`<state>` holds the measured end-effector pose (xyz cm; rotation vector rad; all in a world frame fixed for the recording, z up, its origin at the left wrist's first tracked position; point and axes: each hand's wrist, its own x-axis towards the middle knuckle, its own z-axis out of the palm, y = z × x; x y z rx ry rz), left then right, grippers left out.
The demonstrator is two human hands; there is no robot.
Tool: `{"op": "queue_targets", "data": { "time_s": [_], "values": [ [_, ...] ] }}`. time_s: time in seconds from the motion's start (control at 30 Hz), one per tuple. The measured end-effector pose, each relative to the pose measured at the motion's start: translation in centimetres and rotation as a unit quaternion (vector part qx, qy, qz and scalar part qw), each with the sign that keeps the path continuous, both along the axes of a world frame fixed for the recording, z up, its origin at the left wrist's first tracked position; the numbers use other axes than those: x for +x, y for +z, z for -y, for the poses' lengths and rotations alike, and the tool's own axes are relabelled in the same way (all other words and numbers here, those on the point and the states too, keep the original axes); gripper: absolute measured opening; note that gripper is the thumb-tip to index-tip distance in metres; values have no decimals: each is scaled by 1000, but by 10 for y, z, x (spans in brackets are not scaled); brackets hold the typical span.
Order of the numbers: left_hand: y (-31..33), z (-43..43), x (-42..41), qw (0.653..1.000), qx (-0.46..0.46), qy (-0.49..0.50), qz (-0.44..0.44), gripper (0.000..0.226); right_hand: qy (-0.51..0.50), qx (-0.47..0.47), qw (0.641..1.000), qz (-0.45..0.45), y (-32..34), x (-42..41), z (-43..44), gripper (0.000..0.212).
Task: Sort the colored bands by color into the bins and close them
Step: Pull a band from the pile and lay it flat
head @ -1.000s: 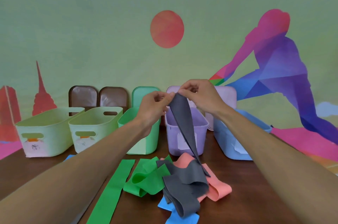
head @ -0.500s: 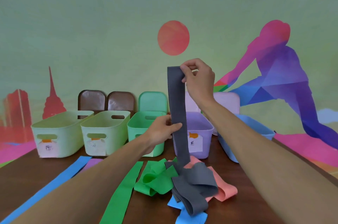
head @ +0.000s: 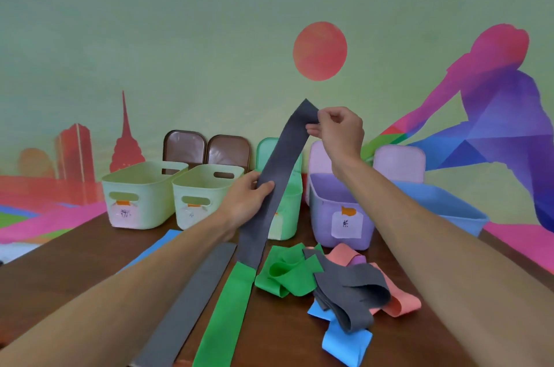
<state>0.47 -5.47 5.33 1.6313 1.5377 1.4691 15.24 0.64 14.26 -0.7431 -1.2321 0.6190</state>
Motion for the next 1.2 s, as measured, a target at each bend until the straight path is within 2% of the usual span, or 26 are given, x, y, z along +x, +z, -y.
{"op": "queue_targets", "data": {
  "time_s": [0.2,0.4,0.6,0.7,0.83,1.0,1.1,1.2],
  "values": [
    [-20,28,-47,997,-15,20,-67,23,-22,-34,994,103,-27,-29,-16,9],
    [-51,48,-84,987,-149,31,-53,47,82,-93,984,129,-65,-58,-27,10],
    [-74,71,-116,958,-284,-32,22,22,176,-140,953,205,-103,-89,-34,25],
    [-79,80,-124,947,-314,-50,43,10,146,-140,936,289,-120,-103,-40,32],
    [-92,83,-131,939,-331,-64,65,16,58,-107,890,439,-144,-121,-45,35],
    [-105,80,-129,932,-343,-54,98,25,27,-105,861,497,-178,-136,-56,22],
    [-114,76,-131,936,-347,-35,51,41,22,-105,850,516,-191,-143,-62,19],
    [-119,74,-133,934,-357,-20,13,48,24,-103,836,538,-200,-149,-68,14]
  ]
}}
